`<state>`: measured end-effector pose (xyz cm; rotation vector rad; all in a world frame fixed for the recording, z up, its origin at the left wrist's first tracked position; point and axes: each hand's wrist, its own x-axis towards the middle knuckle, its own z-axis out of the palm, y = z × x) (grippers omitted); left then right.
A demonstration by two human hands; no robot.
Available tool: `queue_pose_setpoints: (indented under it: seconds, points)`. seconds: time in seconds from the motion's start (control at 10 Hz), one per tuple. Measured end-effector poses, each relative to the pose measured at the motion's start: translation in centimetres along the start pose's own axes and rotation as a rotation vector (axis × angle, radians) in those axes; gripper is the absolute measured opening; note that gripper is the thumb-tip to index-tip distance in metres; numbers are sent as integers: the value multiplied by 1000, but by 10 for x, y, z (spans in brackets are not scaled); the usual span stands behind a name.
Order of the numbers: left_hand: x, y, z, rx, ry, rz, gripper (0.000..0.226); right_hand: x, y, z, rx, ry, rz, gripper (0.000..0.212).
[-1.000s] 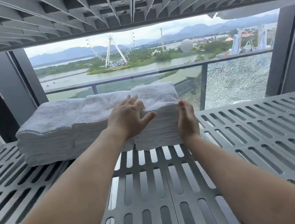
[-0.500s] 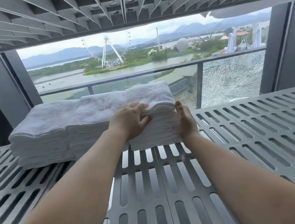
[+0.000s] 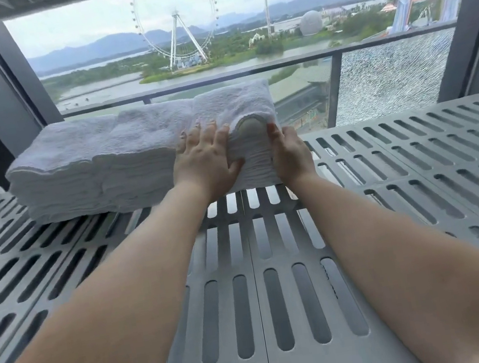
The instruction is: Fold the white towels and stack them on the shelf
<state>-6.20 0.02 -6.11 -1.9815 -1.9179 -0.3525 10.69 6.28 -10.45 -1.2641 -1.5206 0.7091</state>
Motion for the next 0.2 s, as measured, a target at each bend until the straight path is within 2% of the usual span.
queue_pose_setpoints:
  seconds: [0.1, 0.2]
  points:
    - [-18, 6, -14, 5, -19, -3, 78, -24, -5, -8, -130, -92, -54, 59]
    - [-44, 12, -35, 59, -52, 14, 72, -61, -12, -22, -284, -80, -148, 63]
